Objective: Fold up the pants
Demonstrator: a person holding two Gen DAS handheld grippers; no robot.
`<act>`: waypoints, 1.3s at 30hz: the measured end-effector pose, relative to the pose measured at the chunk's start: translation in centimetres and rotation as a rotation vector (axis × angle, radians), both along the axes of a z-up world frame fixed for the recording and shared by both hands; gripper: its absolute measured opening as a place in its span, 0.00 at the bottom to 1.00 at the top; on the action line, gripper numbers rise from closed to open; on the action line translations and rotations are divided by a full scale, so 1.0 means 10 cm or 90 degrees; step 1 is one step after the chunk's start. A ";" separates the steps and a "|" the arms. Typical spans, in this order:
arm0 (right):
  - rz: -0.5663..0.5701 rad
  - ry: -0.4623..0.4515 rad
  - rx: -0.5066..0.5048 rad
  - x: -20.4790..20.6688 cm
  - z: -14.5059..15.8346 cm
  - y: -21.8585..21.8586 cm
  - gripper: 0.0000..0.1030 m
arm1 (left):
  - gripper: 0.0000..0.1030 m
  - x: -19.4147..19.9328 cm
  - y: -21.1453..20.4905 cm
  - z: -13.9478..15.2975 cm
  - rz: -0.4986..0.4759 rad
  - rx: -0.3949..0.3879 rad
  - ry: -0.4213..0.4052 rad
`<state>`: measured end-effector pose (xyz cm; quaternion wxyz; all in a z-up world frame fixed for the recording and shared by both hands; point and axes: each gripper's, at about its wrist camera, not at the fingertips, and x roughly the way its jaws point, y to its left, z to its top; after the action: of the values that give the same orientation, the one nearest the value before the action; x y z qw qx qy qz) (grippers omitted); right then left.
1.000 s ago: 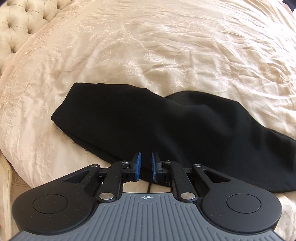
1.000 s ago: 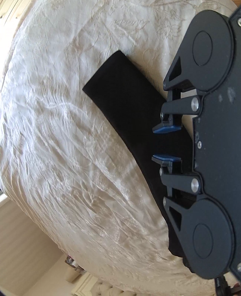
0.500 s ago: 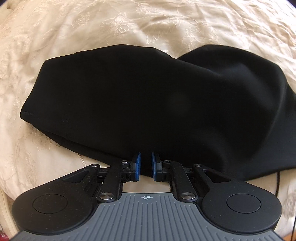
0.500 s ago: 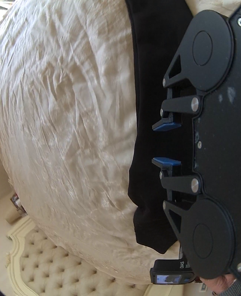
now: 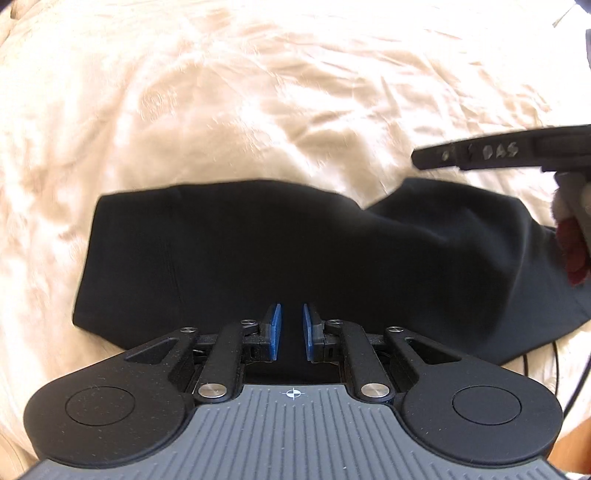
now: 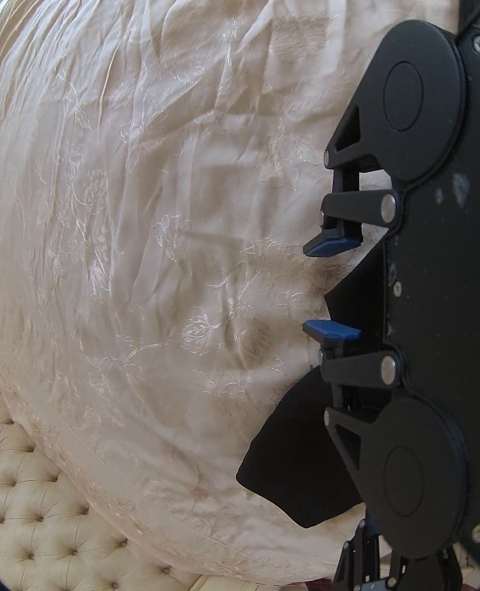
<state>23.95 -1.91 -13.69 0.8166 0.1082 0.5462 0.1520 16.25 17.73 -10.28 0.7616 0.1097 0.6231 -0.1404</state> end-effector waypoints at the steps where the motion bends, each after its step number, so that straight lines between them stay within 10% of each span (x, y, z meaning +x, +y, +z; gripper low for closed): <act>1: 0.008 0.015 -0.001 0.05 -0.06 0.02 0.40 | 0.12 0.07 -0.01 0.02 -0.002 0.002 -0.003; 7: 0.011 0.096 0.071 -0.06 -0.16 -0.03 0.37 | 0.12 0.31 0.07 0.17 -0.004 -0.007 -0.017; 10: 0.023 0.054 0.058 -0.26 0.02 0.00 0.05 | 0.12 0.47 0.00 0.22 -0.010 -0.018 -0.028; 23: 0.032 -0.052 0.018 -1.27 0.47 0.16 0.02 | 0.20 0.99 -0.53 -0.08 -0.053 -0.007 -0.042; 29: 0.066 -0.034 -0.003 -1.39 0.39 0.28 0.03 | 0.20 0.71 -0.37 -0.48 -0.097 0.044 0.036; 34: -0.024 -0.071 0.004 -1.22 0.59 0.07 0.30 | 0.20 0.40 -0.10 -0.57 -0.085 0.038 0.026; 39: -0.071 -0.057 0.001 -0.63 0.57 -0.13 0.36 | 0.20 0.14 0.01 -0.59 -0.100 0.052 0.005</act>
<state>17.63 -3.21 -7.96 0.8476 0.1321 0.5018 0.1111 17.68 17.85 -16.16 0.7404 0.1888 0.6210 -0.1749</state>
